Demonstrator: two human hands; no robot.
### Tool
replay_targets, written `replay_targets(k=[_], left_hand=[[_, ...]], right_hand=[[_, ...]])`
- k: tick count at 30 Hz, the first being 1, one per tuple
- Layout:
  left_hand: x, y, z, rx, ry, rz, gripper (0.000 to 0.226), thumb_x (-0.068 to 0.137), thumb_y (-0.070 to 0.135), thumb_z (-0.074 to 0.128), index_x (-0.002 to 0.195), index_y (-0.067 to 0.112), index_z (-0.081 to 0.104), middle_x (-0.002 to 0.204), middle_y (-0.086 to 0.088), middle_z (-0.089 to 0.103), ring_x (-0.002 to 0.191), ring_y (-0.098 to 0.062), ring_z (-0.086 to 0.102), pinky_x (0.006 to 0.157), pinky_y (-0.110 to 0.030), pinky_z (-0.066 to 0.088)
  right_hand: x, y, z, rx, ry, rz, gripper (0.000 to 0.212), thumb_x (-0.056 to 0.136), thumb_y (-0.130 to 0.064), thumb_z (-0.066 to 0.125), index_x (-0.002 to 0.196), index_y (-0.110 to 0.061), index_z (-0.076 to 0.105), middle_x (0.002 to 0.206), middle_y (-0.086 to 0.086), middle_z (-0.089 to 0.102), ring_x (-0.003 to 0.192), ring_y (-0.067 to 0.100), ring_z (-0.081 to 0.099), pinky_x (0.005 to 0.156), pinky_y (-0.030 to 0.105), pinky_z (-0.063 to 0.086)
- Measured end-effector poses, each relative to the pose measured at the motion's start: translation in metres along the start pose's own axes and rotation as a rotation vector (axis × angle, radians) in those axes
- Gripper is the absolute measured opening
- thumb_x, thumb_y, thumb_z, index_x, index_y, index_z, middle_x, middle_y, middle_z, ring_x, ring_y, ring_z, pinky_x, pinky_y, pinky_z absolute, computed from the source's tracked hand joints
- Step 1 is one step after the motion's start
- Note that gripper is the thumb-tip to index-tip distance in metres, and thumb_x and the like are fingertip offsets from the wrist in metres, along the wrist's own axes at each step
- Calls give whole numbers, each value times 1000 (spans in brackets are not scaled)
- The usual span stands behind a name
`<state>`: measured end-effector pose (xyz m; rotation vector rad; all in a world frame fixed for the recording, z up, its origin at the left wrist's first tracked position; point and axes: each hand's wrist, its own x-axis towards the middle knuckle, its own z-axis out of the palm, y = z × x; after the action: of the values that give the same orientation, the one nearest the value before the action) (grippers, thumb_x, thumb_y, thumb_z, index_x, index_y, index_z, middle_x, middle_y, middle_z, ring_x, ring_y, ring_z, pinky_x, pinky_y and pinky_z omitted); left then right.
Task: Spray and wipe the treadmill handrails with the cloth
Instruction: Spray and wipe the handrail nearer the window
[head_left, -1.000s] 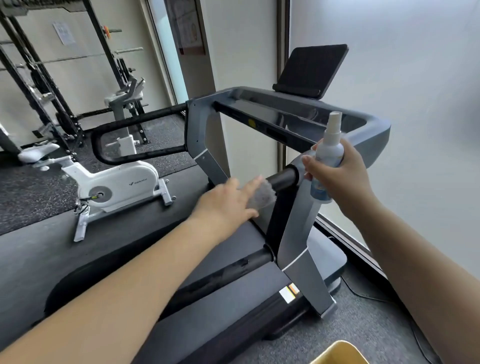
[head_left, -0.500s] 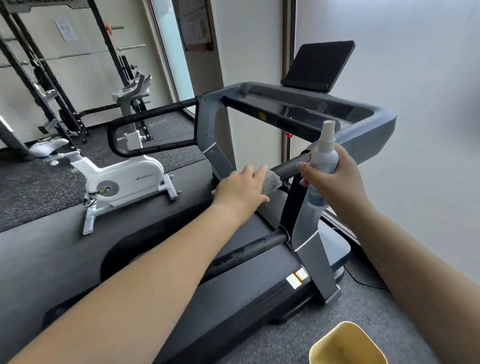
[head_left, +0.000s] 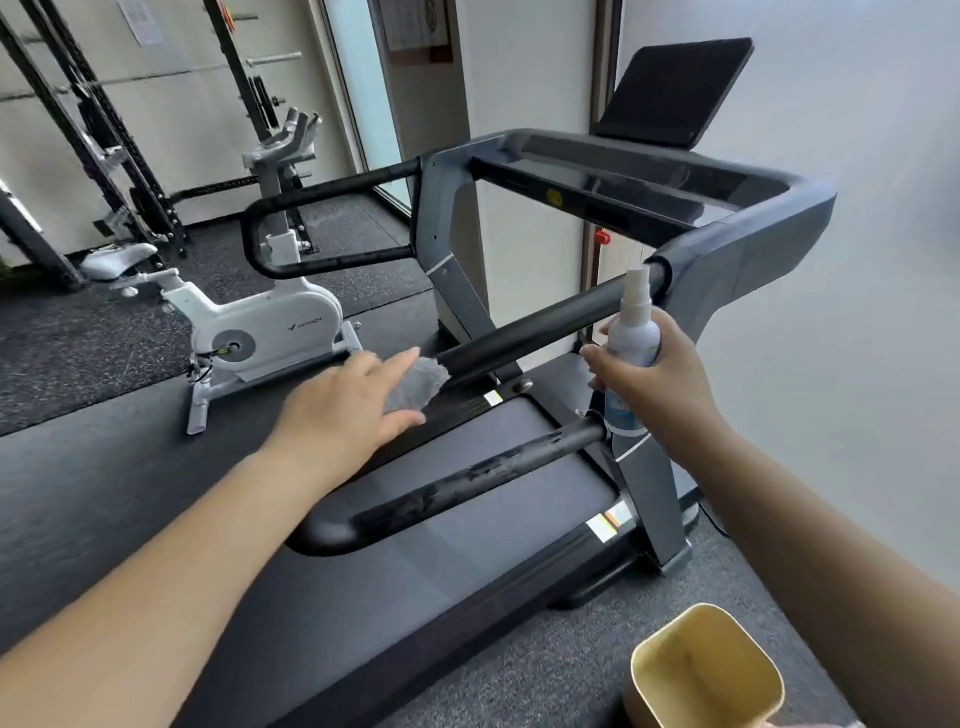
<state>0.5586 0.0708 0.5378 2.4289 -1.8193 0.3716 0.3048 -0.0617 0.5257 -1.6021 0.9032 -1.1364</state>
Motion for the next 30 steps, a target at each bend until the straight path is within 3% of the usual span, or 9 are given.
replay_targets(k=[6, 11, 17, 22, 25, 30], left_hand=[[58, 71, 12, 71, 34, 108, 74, 89, 49, 51, 149, 23, 16, 131, -13, 44, 109, -34, 52, 82, -44, 46], [31, 40, 16, 91, 112, 204, 75, 88, 45, 55, 149, 31, 13, 130, -6, 41, 104, -29, 52, 75, -43, 48], [-34, -27, 26, 29, 318, 137, 76, 72, 37, 75, 140, 25, 42, 113, -10, 56, 88, -36, 59, 57, -45, 53], [-61, -35, 51, -46, 527, 20, 66, 75, 17, 73, 136, 12, 47, 118, -20, 56, 96, -41, 56, 79, -52, 51], [-55, -27, 59, -37, 602, -16, 56, 80, 22, 63, 133, 10, 50, 118, -20, 57, 97, -42, 55, 84, -51, 49], [-52, -21, 62, 46, 659, 7, 54, 81, 23, 58, 133, 13, 50, 119, -12, 54, 99, -35, 53, 84, -48, 47]], right_hand=[[-16, -6, 17, -29, -1, 0, 24, 82, -18, 75, 91, -17, 53, 93, 27, 63, 69, 23, 66, 82, 56, 57], [-28, -6, 31, -54, -4, 5, 24, 82, -18, 76, 86, -22, 53, 83, 12, 62, 70, 28, 67, 82, 51, 58], [-40, 10, 31, -30, -6, 23, 23, 83, -11, 74, 88, -17, 52, 74, 3, 62, 65, 23, 65, 72, 42, 57], [-45, 27, 21, -58, -19, 39, 28, 82, -15, 75, 98, -8, 53, 91, 27, 64, 73, 36, 65, 80, 54, 56], [-43, 35, 20, -68, -50, 52, 28, 81, -17, 76, 97, -11, 54, 93, 27, 63, 73, 30, 61, 80, 54, 56], [-41, 47, 32, -66, -102, 71, 29, 82, -17, 75, 102, -11, 54, 84, 16, 63, 66, 21, 63, 72, 39, 56]])
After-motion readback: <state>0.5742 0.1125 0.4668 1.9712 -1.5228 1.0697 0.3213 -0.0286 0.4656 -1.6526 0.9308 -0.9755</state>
